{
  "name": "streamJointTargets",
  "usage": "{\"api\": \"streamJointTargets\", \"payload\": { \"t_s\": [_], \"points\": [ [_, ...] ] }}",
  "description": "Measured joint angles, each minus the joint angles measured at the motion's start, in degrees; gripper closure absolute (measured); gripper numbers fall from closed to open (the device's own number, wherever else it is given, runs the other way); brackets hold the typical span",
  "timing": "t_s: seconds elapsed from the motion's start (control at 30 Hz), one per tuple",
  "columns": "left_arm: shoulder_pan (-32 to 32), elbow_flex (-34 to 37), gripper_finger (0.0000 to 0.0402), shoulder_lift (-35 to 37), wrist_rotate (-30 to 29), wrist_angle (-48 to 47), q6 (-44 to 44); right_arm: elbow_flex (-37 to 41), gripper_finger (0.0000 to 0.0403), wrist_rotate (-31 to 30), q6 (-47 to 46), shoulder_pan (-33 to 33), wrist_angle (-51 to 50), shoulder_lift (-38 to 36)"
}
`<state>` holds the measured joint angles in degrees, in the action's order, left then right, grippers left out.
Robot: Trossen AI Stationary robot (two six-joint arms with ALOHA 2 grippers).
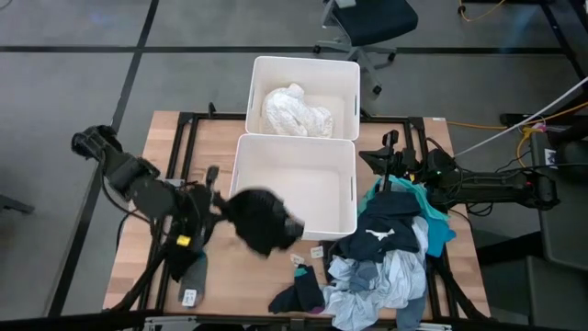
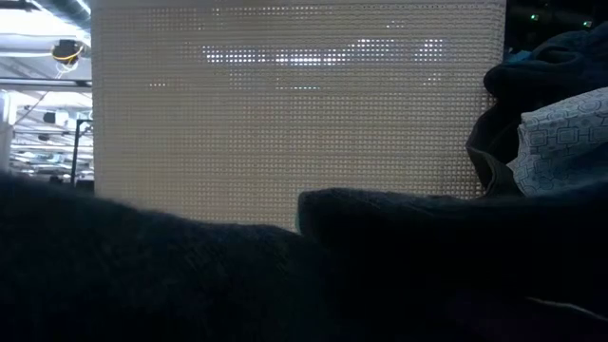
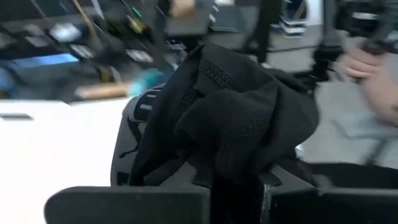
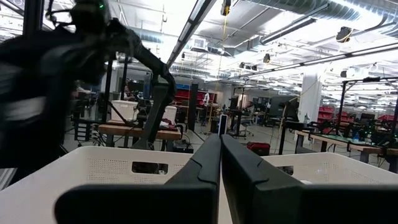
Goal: Sort clothes
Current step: Put the right black underwear into the top white bin
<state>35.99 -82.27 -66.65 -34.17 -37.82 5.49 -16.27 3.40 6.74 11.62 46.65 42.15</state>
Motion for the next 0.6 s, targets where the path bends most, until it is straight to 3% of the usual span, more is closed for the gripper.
{"api": "streamJointTargets", "payload": {
  "t_s": [0.27,0.5,0.6],
  "points": [
    [-13.0,-1.7,0.0375,0.0,-6.1,12.9,-20.1,0.0,0.0386,0.0,0.0,0.0,0.0,0.0],
    [-28.8,-1.8,0.0376,-0.5,-5.7,22.9,-30.5,0.0,0.0386,0.0,-0.4,0.0,0.0,0.0],
    [-36.2,-1.8,0.0377,-1.1,-2.7,27.9,-33.9,0.0,0.0386,0.0,-0.4,0.0,0.0,0.0]
  ]
}}
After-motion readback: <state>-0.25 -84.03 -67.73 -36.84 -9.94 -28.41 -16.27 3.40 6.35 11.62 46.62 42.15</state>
